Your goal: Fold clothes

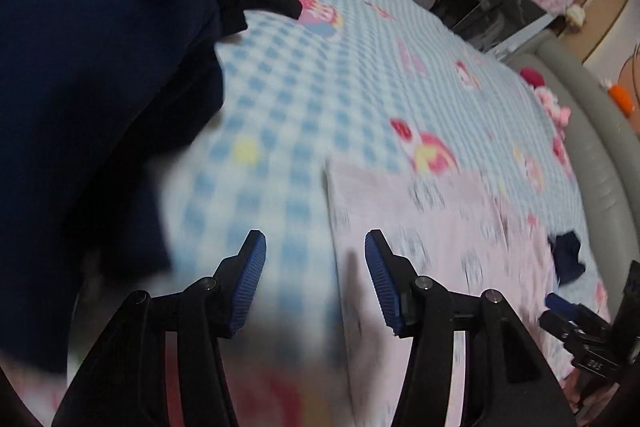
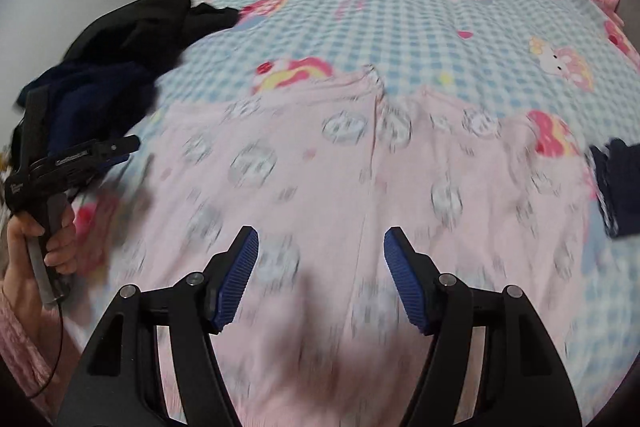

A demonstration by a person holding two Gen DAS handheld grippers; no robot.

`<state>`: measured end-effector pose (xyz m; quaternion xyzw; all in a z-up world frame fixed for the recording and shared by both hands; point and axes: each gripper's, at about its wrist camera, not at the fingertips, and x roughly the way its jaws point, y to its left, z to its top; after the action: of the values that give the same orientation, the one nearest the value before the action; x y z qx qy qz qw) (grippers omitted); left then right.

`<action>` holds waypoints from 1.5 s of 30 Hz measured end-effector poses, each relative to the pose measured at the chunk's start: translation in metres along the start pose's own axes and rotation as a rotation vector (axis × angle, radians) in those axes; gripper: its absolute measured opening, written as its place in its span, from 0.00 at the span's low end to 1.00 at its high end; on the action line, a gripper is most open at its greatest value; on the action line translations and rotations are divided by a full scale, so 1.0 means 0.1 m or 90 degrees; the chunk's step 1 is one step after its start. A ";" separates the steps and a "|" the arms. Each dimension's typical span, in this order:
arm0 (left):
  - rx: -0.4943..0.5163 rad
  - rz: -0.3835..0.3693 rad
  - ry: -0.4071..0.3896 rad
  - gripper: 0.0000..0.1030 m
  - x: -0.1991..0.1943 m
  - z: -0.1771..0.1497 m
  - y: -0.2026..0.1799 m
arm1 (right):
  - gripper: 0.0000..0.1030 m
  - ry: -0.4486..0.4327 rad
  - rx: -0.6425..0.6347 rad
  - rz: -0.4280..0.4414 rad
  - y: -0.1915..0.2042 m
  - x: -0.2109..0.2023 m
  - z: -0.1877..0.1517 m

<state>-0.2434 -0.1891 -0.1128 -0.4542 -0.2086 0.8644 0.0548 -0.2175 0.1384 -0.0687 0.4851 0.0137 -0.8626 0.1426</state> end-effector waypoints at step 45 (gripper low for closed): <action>0.427 -0.048 0.049 0.42 -0.58 -1.76 -1.87 | 0.66 -0.037 0.071 0.003 -0.51 -1.12 -1.55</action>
<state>-0.0848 0.0192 -0.0799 -0.4354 0.0730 0.8643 0.2410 -0.0465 0.2386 -0.0620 0.4670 -0.0396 -0.8754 0.1181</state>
